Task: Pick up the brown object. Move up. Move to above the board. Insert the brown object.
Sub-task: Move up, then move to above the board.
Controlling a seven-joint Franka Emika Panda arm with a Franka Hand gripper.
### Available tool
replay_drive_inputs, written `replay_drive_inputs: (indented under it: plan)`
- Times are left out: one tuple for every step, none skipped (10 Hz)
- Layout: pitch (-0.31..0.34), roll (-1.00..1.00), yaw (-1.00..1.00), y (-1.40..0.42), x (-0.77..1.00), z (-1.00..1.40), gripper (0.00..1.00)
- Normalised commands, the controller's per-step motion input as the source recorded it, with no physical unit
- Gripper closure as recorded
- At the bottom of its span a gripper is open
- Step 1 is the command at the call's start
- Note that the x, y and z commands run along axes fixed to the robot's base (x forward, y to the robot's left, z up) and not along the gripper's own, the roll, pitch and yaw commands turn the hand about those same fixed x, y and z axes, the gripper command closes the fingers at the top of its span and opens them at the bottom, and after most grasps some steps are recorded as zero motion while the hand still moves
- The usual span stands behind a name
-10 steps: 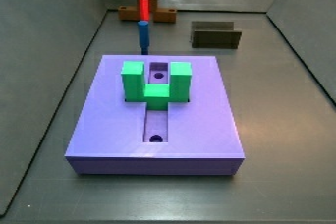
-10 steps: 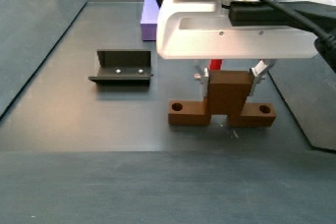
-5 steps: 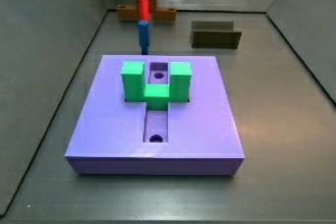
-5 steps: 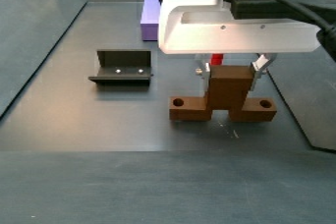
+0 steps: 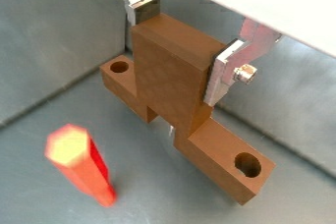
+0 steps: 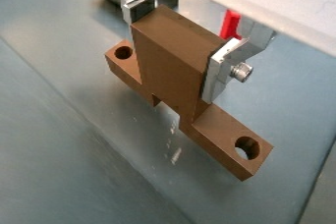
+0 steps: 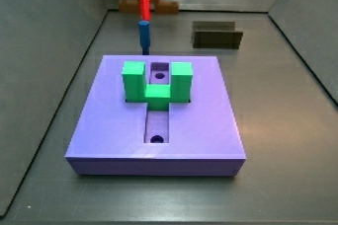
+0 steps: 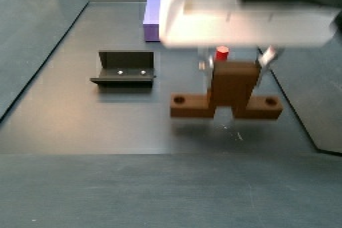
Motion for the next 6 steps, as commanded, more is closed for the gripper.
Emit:
replay_drive_inputs:
  plan:
    - [0.018, 0.03, -0.02, -0.01, 0.00, 0.62, 1.00]
    - [0.018, 0.06, -0.01, 0.01, 0.01, 0.30, 1.00]
    - [0.000, 0.00, 0.00, 0.00, 0.00, 1.40, 1.00]
    - [0.032, -0.03, 0.00, -0.01, -0.04, 1.40, 1.00]
    - [0.035, -0.01, 0.00, -0.01, -0.07, 1.40, 1.00]
    - [0.007, 0.01, 0.01, 0.00, -0.02, 1.40, 1.00]
